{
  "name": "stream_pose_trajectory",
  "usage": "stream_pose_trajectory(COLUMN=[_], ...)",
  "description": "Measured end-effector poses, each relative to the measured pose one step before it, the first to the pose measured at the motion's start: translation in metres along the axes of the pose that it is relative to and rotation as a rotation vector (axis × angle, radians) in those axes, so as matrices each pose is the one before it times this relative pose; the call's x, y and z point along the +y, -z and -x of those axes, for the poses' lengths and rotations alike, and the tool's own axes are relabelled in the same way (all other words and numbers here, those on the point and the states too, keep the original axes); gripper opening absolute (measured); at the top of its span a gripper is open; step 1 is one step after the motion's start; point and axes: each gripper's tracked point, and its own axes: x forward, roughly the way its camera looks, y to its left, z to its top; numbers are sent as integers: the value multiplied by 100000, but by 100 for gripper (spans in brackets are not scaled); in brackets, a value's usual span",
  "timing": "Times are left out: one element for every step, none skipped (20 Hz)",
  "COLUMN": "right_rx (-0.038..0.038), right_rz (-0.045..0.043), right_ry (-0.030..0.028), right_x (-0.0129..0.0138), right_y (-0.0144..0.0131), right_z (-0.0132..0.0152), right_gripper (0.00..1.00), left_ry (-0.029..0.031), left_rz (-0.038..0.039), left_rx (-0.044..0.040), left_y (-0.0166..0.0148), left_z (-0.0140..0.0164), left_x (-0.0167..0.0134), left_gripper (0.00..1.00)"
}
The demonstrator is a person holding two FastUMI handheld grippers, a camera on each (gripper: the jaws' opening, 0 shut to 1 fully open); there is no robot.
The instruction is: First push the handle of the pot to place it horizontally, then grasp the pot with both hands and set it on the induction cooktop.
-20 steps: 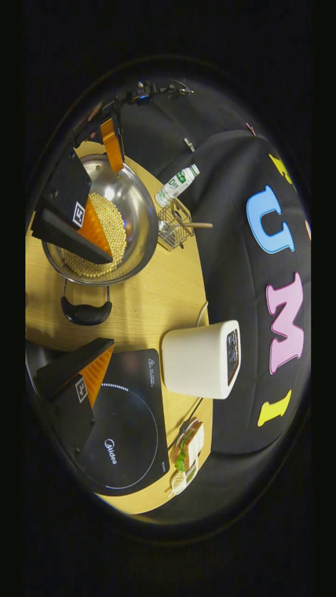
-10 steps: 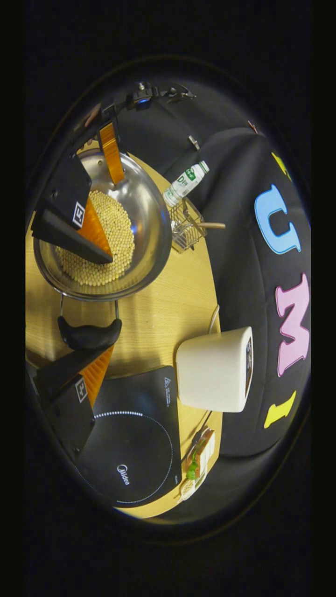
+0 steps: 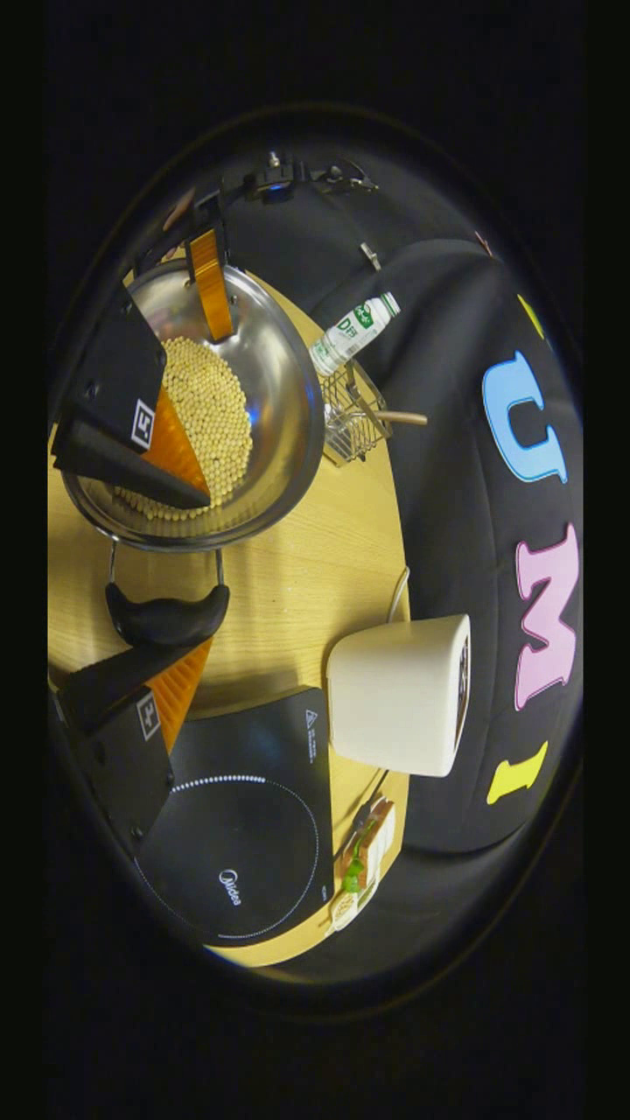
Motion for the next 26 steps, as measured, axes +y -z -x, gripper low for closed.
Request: stream_pose_trajectory(right_rx=[-502, 163, 437, 369, 977, 1213, -14, 1331, 234, 51, 410, 159, 258, 217, 272, 148, 239, 250, -397, -42, 326, 635, 214, 37, 77, 554], right_rz=[1160, 56, -88, 451, 1025, 740, 513, -475, 28, 217, -11, 22, 331, 18, -955, -783, 642, 546, 85, 835, -1014, -914, 40, 557, 942, 189], right_ry=[2045, 132, -307, -243, 263, 557, -18, -72, -105, -243, -140, -302, -536, -566, -182, -36, -417, -257, -40, -163, -432, -627, -574, -187, -218, -218], right_x=[-393, 4, 307, 251, 26, 28, -94, -53, 200, 18, -28, -64, 70, 62, -41, 87, 30, -58, -55, 46, -60, 77, 142, 30, -78, -51], right_y=[-147, 220, 263, 44, 296, 244, 14, 161, 6, -38, 25, 56, -6, -21, 94, 1, -145, -76, -81, -70, -66, 133, -105, -7, 110, 215], right_z=[38, 38, -1270, 1056, -5, -1, 160, -19, -141, -6, -31, 137, -65, -49, -120, 337, -284, -9, -14, -35, 255, -282, 19, 37, 236, 143], right_gripper=[84, 75, 65, 65, 66, 66, 66, 66, 60, 64, 64, 64, 64, 64, 64, 58, 60, 60, 60, 60, 60, 58, 57, 57, 57, 57], left_ry=[-926, -1570, -545, 909, 824, 278, 77, 168, 93, -110, -78, -20, -278, -375, -93, 212, 525, -182, -425, -577, -490, -265, -205, -371, -272, -381], left_rz=[-715, -1147, -519, 114, 397, -50, -355, -312, -38, 26, 283, 323, 836, 634, 331, 305, 403, 730, 623, 908, 1114, 538, 575, 815, 737, 325], left_rx=[54, 631, 644, -937, 397, 111, 120, 209, 325, -32, -155, -324, -487, -397, 98, 60, 196, 172, -108, -707, -99, 112, 424, 316, -44, 57], left_y=[0, 252, 83, 29, 120, 36, 11, 43, 13, -39, 123, -107, 55, -157, 184, 116, 60, 100, -1, 31, 60, 156, 87, 120, 43, 45], left_z=[62, -43, -29, 59, 132, 10, 18, -34, 22, -5, -16, -6, 82, 138, -3, 26, 71, 139, 133, 31, 77, 157, 192, 165, 193, 243], left_x=[435, 655, 564, 54, 89, -12, 42, -36, -3, 15, -7, -16, 30, -11, 58, -72, -76, 67, -15, 7, -14, 14, -51, -8, -45, -30], left_gripper=[80, 80, 79, 76, 74, 73, 72, 72, 72, 72, 72, 73, 72, 72, 73, 72, 70, 69, 69, 67, 66, 65, 64, 64, 64, 64])
